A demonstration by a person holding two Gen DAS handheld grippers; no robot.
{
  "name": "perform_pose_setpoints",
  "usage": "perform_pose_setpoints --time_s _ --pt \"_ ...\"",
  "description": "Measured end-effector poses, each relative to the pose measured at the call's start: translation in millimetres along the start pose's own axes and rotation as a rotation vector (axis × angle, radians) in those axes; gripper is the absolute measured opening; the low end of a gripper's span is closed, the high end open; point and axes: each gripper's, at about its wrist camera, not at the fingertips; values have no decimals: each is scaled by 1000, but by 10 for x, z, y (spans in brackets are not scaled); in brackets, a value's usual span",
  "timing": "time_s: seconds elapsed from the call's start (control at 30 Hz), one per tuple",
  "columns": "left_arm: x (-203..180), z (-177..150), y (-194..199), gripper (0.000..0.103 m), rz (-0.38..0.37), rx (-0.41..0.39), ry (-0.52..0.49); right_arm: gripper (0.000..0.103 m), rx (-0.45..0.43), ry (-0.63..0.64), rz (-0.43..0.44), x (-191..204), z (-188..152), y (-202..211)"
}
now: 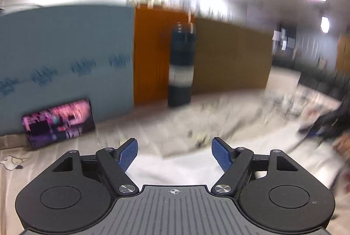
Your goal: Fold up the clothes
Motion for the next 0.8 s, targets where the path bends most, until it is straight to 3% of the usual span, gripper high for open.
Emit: perform_pose_setpoints --time_s 0.1,0.3,0.37,0.5,0.57,0.63,0.7,0.8 --pt "-277 -125 -52 76 -85 36 -101 25 -16 51 -18 11 32 67" --pt "-533 -310 -98 77 11 78 -251 40 -48 136 -37 -18 167 79" --pt "-573 -291 -55 78 46 64 -276 52 -52 142 -14 -47 240 61" --pt "-880 -175 224 81 198 -74 -395 64 -49 152 48 -115 404 21" --pt "-1156 -172 370 90 206 -165 -484 68 -24 143 79 -163 482 -46" --pt "-1455 -219 473 93 100 -203 -519 68 16 142 127 -185 531 -151" --pt "-1760 -314 479 93 -48 -176 -563 69 53 142 171 -203 573 -250" --pt "-2165 -510 349 93 -140 -127 -707 69 81 153 207 -192 552 -333"
Point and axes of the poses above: each gripper's, at about its wrist camera, not at the fingertips, and y roughly against the way its jaws point, x to its left, z to its top, and after that the axes turned 6 degrees about -x, right-handed
